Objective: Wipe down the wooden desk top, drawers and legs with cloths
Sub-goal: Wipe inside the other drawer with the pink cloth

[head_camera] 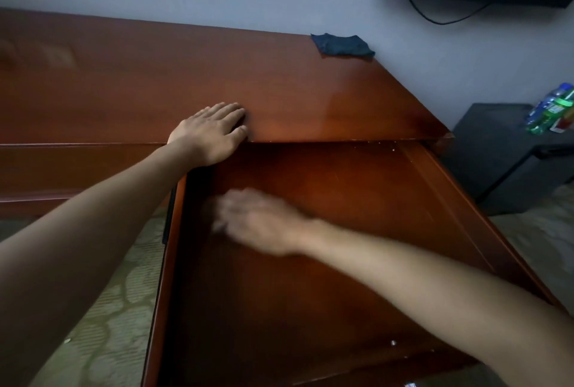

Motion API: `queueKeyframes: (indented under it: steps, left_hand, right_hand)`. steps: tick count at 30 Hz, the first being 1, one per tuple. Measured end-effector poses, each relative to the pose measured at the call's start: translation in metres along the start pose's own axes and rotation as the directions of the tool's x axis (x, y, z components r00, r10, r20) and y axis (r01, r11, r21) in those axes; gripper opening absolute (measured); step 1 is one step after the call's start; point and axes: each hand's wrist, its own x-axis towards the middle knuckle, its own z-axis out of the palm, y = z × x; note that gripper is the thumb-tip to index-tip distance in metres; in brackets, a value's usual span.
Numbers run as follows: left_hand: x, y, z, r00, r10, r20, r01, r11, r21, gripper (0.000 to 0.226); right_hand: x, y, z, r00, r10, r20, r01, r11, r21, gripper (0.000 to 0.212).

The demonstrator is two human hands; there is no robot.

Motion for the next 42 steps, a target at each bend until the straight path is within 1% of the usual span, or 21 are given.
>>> queueKeyframes:
  steps: [1,3,7,8,10,12,14,16,18,21,22,24,26,28,30,31,32,34,35,39,42]
  left_hand:
    - [-0.001,0.001,0.0,1.0,-0.002,0.005,0.002,1.0,0.004,0.062]
    - [0.0,0.0,0.002,1.0,0.004,0.015,-0.005,1.0,0.024,0.063]
    - [0.002,-0.003,0.008,0.999,0.024,-0.022,-0.022,0.998,0.064,0.063]
    - [0.001,-0.004,0.009,0.999,0.035,-0.032,-0.032,0.997,0.076,0.063]
    - [0.0,-0.005,0.01,0.997,0.061,-0.035,-0.058,0.994,0.095,0.063]
    - [-0.005,0.0,0.013,0.994,0.053,-0.097,-0.045,0.996,0.082,0.062]
    - [-0.021,0.02,0.018,0.968,0.048,-0.247,-0.044,0.999,0.022,0.058]
    - [-0.047,0.057,0.024,0.934,0.204,-0.291,-0.206,0.978,0.024,0.063]
    - [-0.071,0.101,0.042,0.872,0.433,-0.231,-0.434,0.9,0.049,0.067]
    - [-0.094,0.165,0.055,0.824,0.564,0.055,-0.564,0.826,-0.021,0.06]
    - [-0.093,0.18,0.062,0.816,0.566,0.12,-0.564,0.824,-0.049,0.06]
    - [-0.084,0.209,0.073,0.802,0.567,0.187,-0.569,0.821,-0.046,0.062]
    - [-0.072,0.235,0.082,0.783,0.582,0.218,-0.583,0.809,-0.066,0.062]
    - [-0.06,0.262,0.092,0.772,0.583,0.255,-0.586,0.807,-0.072,0.062]
    - [-0.05,0.287,0.103,0.776,0.563,0.284,-0.572,0.818,-0.057,0.065]
    - [-0.046,0.298,0.109,0.786,0.539,0.302,-0.55,0.833,-0.055,0.067]
    - [-0.044,0.306,0.116,0.797,0.515,0.316,-0.529,0.847,-0.046,0.07]
    - [-0.045,0.314,0.13,0.817,0.485,0.312,-0.515,0.857,0.016,0.075]
    - [-0.045,0.314,0.135,0.824,0.482,0.297,-0.515,0.856,0.04,0.076]
    - [-0.034,0.308,0.138,0.836,0.479,0.266,-0.508,0.86,0.048,0.077]
    - [-0.024,0.303,0.138,0.841,0.479,0.251,-0.505,0.862,0.047,0.077]
  right_hand:
    - [0.001,0.032,-0.004,0.987,0.145,-0.063,-0.146,0.989,-0.022,0.032]
    - [-0.027,0.088,-0.02,0.892,0.424,-0.154,-0.444,0.887,-0.129,0.038]
    - [-0.129,0.137,-0.057,0.528,0.841,-0.118,-0.849,0.517,-0.111,0.035]
    - [-0.141,0.137,-0.063,0.5,0.854,-0.145,-0.866,0.492,-0.094,0.033]
    - [-0.147,0.118,-0.065,0.581,0.79,-0.197,-0.812,0.578,-0.074,0.032]
    - [-0.144,0.078,-0.053,0.779,0.608,-0.152,-0.627,0.761,-0.168,0.039]
    - [-0.145,0.032,-0.038,0.919,0.393,-0.014,-0.391,0.907,-0.158,0.043]
    - [-0.155,0.009,-0.041,0.953,0.274,0.126,-0.272,0.962,-0.033,0.047]
    - [-0.175,0.027,-0.054,0.945,0.297,0.14,-0.294,0.955,-0.04,0.047]
    - [-0.227,0.074,-0.074,0.805,0.589,0.077,-0.579,0.807,-0.114,0.043]
    - [-0.245,0.082,-0.082,0.765,0.635,0.107,-0.627,0.772,-0.105,0.04]
    - [-0.275,0.083,-0.096,0.763,0.63,0.146,-0.633,0.774,-0.027,0.036]
    - [-0.297,0.072,-0.115,0.725,0.688,0.031,-0.687,0.718,0.114,0.04]
    - [-0.318,0.069,-0.136,0.574,0.786,-0.231,-0.765,0.615,0.19,0.032]
    - [-0.336,0.075,-0.152,0.344,0.832,-0.435,-0.893,0.433,0.124,0.024]
    - [-0.345,0.077,-0.155,0.242,0.879,-0.411,-0.924,0.338,0.18,0.025]
    - [-0.35,0.076,-0.153,0.182,0.949,-0.259,-0.912,0.261,0.316,0.03]
    - [-0.352,0.071,-0.138,0.221,0.96,0.17,-0.863,0.111,0.493,0.047]
    - [-0.352,0.071,-0.13,0.254,0.925,0.281,-0.875,0.096,0.475,0.057]
    - [-0.344,0.096,-0.119,0.269,0.881,0.389,-0.811,-0.01,0.584,0.08]
    - [-0.347,0.103,-0.125,0.264,0.879,0.398,-0.849,0.016,0.528,0.068]
